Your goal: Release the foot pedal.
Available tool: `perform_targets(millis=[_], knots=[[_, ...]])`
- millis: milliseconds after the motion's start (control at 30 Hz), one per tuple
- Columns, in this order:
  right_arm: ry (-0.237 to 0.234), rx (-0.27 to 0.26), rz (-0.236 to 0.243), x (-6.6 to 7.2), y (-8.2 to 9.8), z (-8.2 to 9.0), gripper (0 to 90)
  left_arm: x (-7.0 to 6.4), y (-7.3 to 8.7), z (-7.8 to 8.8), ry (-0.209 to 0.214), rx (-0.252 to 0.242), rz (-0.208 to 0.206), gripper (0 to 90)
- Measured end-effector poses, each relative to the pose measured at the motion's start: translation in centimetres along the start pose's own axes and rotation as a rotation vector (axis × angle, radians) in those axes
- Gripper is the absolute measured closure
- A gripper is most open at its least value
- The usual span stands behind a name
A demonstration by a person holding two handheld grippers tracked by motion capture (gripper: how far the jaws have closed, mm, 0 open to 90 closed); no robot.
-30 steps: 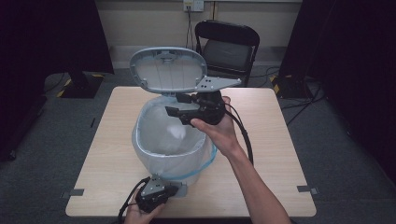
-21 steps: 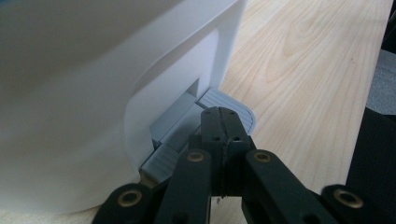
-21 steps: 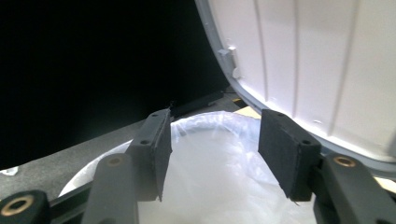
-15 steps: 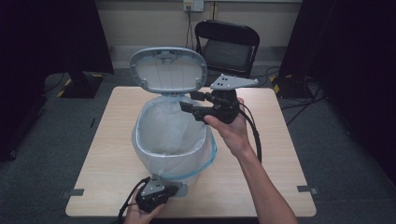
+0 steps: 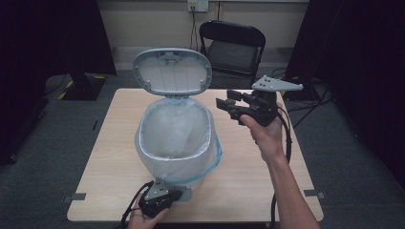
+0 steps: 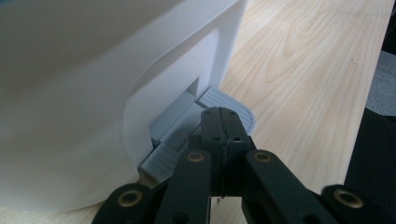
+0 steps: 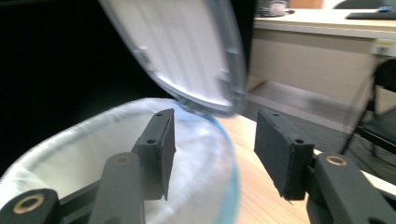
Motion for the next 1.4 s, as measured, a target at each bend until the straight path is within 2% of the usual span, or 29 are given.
perform_targets(millis=[200,467,567,600,700,767,933,1100,1300,1400], knots=[[0.085,0.021,-0.013,-2.8,2.0,0.8,45.3,-0.1,-0.1,-0.1,0.003,-0.003,0.0,90.0],[0.182,0.091,-0.05,-5.7,6.7,1.0,40.9,0.0,0.0,0.0,0.001,-0.004,0.004,90.0],[0.208,0.12,-0.065,-6.5,8.4,1.3,35.0,-0.4,0.1,-0.1,0.053,-0.028,0.053,90.0],[0.214,0.128,-0.073,-6.7,8.8,1.3,33.6,-0.5,0.2,-0.1,0.048,-0.034,0.07,90.0],[0.237,0.174,-0.073,-7.4,10.7,1.4,30.9,-0.8,0.0,-0.2,0.002,0.005,-0.003,90.0],[0.26,0.209,-0.077,-7.9,12.2,1.5,30.2,-1.0,-0.1,-0.3,-0.021,0.021,-0.022,90.0],[0.289,0.265,-0.094,-8.6,15.6,2.0,29.8,-0.7,0.0,-0.1,0.006,0.005,0.018,90.0],[0.3,0.308,-0.094,-8.7,19.0,2.0,29.2,-0.8,-0.1,-0.1,0.006,0.004,0.021,90.0],[0.287,0.396,-0.12,-9.0,23.7,2.0,25.8,-0.7,-0.1,0.0,0.019,0.0,0.031,90.0],[0.328,0.447,-0.112,-9.7,26.0,2.1,24.3,-0.7,-0.2,0.1,0.016,0.001,0.038,90.0]])
Point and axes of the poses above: each handheld gripper's, and its own axes: z roughly backward along the jaws, y roughly out of its underside, x roughly to its left, the point moved 8 cm from there along -z, roughly forward along the jaws, and after that the axes turned 15 degrees about y, right-handed, at the moved point
